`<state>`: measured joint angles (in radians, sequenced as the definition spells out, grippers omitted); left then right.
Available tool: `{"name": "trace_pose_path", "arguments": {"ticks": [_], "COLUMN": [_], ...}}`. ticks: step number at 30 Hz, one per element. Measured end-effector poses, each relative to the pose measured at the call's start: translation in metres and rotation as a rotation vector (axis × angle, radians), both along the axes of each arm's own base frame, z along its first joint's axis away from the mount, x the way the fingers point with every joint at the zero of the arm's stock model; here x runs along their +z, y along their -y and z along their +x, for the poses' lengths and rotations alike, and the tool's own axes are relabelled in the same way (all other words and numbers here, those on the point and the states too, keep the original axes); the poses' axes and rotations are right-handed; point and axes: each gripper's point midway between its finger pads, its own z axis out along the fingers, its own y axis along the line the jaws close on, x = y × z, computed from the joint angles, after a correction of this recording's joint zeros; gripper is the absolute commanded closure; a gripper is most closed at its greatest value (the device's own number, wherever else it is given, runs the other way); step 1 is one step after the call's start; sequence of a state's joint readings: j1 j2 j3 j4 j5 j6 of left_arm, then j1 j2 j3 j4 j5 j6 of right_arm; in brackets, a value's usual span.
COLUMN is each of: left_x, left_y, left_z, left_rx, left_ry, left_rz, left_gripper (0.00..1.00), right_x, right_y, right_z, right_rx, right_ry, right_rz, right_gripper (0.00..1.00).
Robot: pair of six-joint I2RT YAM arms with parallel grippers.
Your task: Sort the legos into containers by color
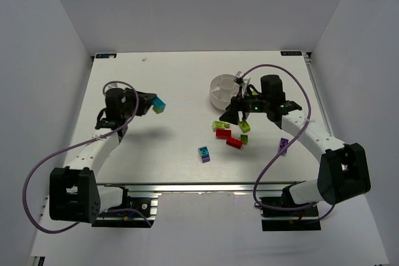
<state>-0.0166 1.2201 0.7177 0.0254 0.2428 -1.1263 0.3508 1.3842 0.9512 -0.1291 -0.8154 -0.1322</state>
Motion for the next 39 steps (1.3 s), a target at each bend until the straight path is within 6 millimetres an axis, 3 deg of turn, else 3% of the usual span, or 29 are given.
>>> {"name": "trace_pose_path", "arguments": {"ticks": [5, 9, 10, 11, 15, 21, 26, 39], "left_x": [0.018, 0.034, 0.037, 0.04, 0.049, 0.048, 0.046, 0.053], "left_y": [0.073, 0.106, 0.111, 0.118, 0.141, 0.163, 0.169, 0.176], "left_z": [-0.005, 0.005, 0.007, 0.009, 0.013, 0.01, 0.013, 0.013], "left_rx": [0.002, 0.073, 0.088, 0.101, 0.144, 0.18, 0.203, 0.202], "left_ry": [-0.044, -0.071, -0.072, -0.072, -0.075, -0.09, -0.087, -0.065], "left_rz": [-0.248, -0.376, -0.396, -0.418, -0.501, -0.566, -0.594, -0.63], "left_gripper": [1.0, 1.0, 1.0, 1.0, 1.0, 1.0, 1.0, 1.0], "right_x": [0.022, 0.038, 0.043, 0.045, 0.052, 0.06, 0.066, 0.047], "right_y": [-0.034, -0.06, -0.061, -0.071, -0.078, -0.075, -0.073, -0.073], "right_z": [0.01, 0.0, 0.006, -0.003, 0.002, 0.016, 0.025, 0.041], "right_rx": [-0.09, -0.104, -0.135, -0.11, -0.178, -0.283, -0.342, -0.417], "right_ry": [0.089, 0.178, 0.197, 0.2, 0.232, 0.274, 0.277, 0.231], "right_rz": [0.067, 0.136, 0.156, 0.166, 0.204, 0.239, 0.26, 0.232], "right_gripper": [0.16, 0.17, 0.17, 0.17, 0.17, 0.18, 0.2, 0.22]}}
